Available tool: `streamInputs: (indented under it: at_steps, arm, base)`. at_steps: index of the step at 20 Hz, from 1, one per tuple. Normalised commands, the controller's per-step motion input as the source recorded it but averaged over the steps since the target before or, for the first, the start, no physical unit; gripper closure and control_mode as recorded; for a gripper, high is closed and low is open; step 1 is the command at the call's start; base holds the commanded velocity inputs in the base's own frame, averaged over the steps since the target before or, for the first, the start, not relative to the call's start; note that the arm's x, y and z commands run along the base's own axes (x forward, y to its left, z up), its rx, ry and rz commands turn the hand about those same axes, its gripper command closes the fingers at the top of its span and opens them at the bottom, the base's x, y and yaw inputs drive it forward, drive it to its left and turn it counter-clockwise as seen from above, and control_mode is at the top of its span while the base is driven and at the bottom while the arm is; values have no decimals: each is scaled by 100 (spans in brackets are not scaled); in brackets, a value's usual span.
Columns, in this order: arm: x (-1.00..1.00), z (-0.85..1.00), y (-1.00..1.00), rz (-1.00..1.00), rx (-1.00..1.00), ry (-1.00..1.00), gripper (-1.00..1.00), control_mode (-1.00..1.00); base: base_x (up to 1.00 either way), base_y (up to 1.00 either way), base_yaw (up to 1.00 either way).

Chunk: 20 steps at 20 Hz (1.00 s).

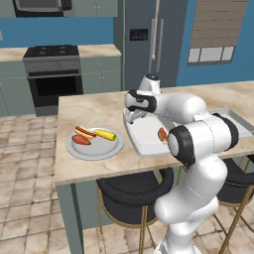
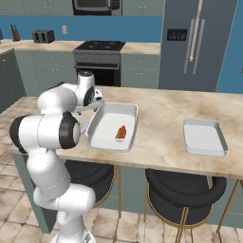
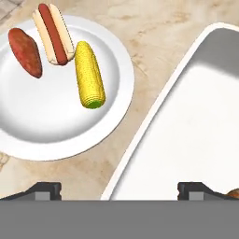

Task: Place one cooked food and one vegetable from the large plate to each tupperware container.

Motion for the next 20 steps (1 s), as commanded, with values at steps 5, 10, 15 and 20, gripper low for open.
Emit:
streamInputs:
  at_steps: [5, 10, 15, 20]
  arm:
    - [25, -4, 79, 15, -1, 6, -100, -100]
    - [30, -13, 55, 0, -7, 18, -100, -100]
    - [17, -41, 29, 0, -4, 13, -100, -100]
    - [1, -33, 26, 0, -4, 0, -100, -100]
  base:
    - [0, 0, 0]
    - [0, 0, 0]
    - [0, 0, 0]
    - [0, 0, 0]
